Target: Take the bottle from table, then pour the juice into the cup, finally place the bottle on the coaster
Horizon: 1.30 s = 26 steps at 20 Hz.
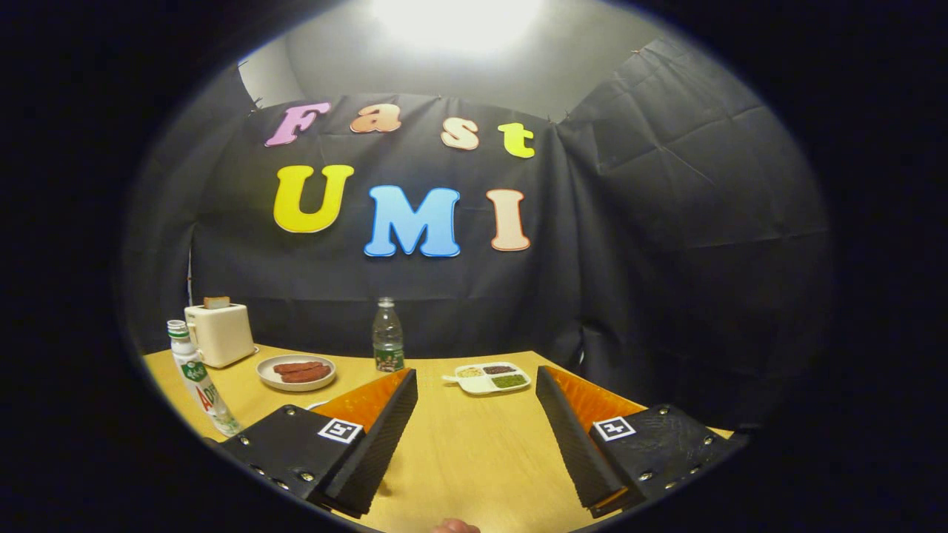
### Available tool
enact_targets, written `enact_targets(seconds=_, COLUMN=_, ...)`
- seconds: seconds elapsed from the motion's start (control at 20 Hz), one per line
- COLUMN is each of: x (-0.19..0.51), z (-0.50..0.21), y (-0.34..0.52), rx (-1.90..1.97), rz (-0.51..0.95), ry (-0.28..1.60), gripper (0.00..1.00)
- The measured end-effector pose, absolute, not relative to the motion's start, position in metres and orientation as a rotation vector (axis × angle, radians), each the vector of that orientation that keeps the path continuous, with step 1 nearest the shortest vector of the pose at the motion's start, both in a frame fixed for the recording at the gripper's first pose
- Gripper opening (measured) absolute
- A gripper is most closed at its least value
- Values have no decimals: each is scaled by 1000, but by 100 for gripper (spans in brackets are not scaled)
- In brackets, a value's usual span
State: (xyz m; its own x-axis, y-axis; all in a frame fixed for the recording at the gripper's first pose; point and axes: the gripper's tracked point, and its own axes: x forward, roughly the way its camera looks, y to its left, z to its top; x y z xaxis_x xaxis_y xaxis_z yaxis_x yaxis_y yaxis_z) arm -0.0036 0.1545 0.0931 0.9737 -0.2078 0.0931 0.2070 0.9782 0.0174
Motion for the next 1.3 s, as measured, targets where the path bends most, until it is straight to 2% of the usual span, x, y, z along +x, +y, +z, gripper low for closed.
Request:
enact_targets(seconds=0.2, x=-16, z=90, y=202, rx=5, rz=-165, ry=-87, gripper=97)
enact_targets(seconds=0.65, x=-27, z=79, y=346, rx=11, rz=53, ry=-100, gripper=97)
enact_targets(seconds=1.3, x=17, z=34, y=454, rx=-27, rz=176, ry=-29, gripper=97)
